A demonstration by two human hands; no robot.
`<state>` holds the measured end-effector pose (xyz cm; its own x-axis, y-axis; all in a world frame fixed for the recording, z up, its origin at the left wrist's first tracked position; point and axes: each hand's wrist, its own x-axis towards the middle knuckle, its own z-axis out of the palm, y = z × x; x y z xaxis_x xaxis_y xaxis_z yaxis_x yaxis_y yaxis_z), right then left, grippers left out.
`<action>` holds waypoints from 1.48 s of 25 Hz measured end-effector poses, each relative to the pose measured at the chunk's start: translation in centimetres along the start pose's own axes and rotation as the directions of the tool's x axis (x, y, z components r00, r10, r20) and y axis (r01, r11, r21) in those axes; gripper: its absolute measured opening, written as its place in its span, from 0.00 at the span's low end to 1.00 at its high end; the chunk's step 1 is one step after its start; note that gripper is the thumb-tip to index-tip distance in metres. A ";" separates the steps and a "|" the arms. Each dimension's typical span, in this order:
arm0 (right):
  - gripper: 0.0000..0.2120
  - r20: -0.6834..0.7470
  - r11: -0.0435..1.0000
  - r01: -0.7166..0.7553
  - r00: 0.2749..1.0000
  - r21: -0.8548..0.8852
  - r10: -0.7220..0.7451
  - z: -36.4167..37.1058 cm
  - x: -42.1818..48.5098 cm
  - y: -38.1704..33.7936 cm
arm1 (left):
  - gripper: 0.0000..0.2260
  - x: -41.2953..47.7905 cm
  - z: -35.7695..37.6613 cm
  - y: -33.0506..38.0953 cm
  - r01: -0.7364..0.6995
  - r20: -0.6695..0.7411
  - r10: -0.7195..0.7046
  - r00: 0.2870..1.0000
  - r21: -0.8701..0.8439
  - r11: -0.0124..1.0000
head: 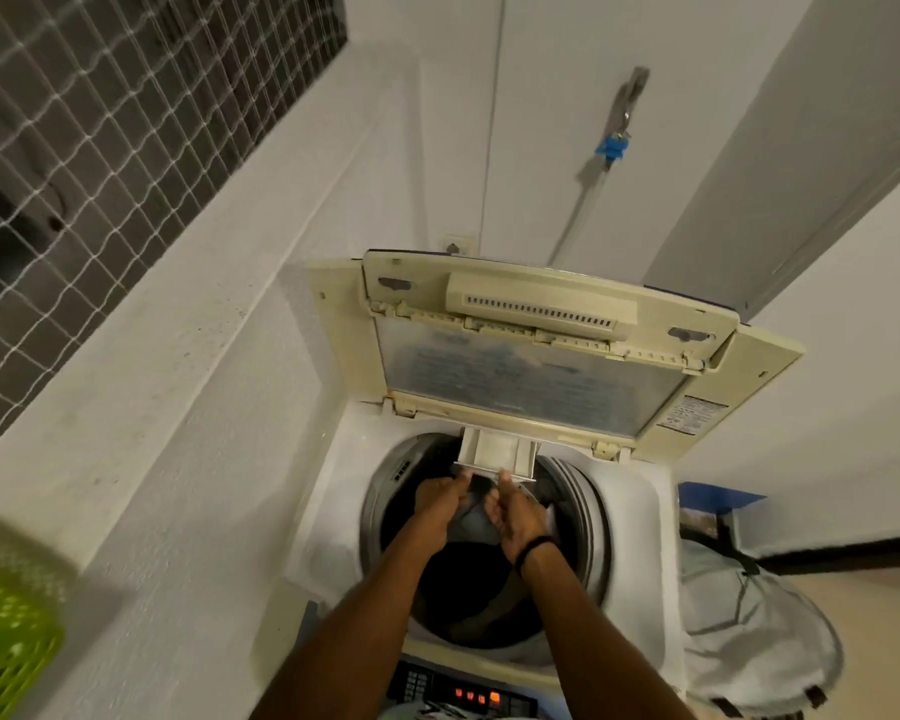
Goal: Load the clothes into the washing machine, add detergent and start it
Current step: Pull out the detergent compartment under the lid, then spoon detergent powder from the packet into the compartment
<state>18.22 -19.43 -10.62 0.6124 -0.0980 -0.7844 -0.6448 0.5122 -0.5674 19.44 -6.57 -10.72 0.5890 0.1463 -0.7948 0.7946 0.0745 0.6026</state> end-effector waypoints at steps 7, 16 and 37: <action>0.03 0.277 0.934 0.107 0.961 -0.341 -0.009 4.2 -6.1 0.0 | 0.08 -9.7 -7.7 2.1 -0.247 -0.300 0.178 0.937 -0.211 0.946; 0.09 0.649 0.990 0.120 0.759 -0.067 -0.048 18.7 -20.1 0.2 | 0.06 -30.9 -19.9 5.5 -0.865 -0.703 0.587 0.401 -0.079 0.496; 0.13 0.806 -0.751 0.542 0.207 0.378 0.554 35.1 -37.3 9.1 | 0.16 -40.8 -35.0 -2.4 0.050 -0.805 0.487 0.339 0.533 0.845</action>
<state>5.58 18.84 22.27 0.1378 0.9516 -0.2748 0.9887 -0.1155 0.0959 -11.65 21.81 22.80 0.4682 0.8798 0.0824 0.7792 -0.4551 0.4310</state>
